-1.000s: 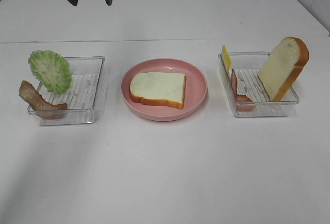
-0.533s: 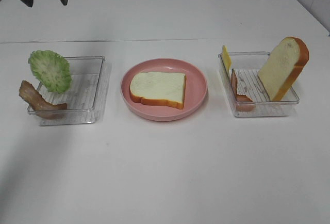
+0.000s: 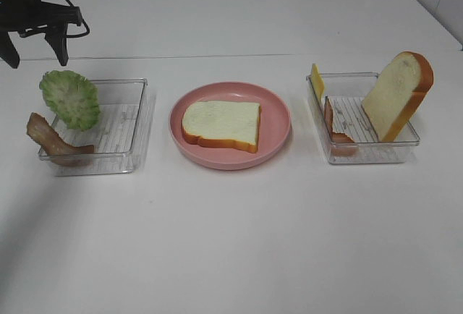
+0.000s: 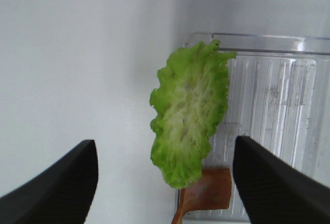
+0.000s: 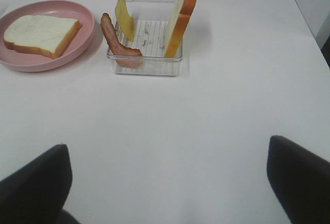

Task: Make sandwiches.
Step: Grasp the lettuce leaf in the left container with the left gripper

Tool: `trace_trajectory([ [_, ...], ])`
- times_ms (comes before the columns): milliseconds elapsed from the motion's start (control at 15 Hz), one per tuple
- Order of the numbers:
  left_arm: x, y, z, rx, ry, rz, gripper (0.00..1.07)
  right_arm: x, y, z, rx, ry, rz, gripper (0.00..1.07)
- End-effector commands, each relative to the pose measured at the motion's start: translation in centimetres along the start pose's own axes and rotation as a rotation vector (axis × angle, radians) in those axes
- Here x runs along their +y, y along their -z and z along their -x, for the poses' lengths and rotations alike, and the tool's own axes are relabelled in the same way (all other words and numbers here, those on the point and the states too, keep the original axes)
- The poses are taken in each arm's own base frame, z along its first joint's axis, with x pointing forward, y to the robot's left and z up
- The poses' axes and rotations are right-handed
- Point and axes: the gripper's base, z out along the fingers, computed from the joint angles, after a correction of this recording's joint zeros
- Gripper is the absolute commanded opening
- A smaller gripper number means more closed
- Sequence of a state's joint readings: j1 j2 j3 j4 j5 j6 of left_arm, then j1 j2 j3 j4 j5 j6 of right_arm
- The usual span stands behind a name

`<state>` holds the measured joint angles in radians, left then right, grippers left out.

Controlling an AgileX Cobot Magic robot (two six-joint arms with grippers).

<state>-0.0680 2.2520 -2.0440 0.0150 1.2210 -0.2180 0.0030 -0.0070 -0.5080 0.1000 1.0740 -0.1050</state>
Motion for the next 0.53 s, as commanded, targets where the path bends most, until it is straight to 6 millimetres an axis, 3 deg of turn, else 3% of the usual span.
trace_trajectory([
  [67, -0.1, -2.2, -0.8, 0.1, -0.005, 0.02, 0.7, 0.0, 0.1, 0.0, -0.02, 0.006, -0.007, 0.96],
  [333, -0.1, -4.6, -0.8, 0.122, -0.017, 0.024, 0.69, 0.0, 0.1, 0.0, -0.02, 0.006, -0.007, 0.96],
  [533, -0.2, -5.0, -0.6, 0.104, -0.017, 0.02, 0.57, 0.0, 0.1, 0.0, -0.02, 0.006, -0.007, 0.96],
])
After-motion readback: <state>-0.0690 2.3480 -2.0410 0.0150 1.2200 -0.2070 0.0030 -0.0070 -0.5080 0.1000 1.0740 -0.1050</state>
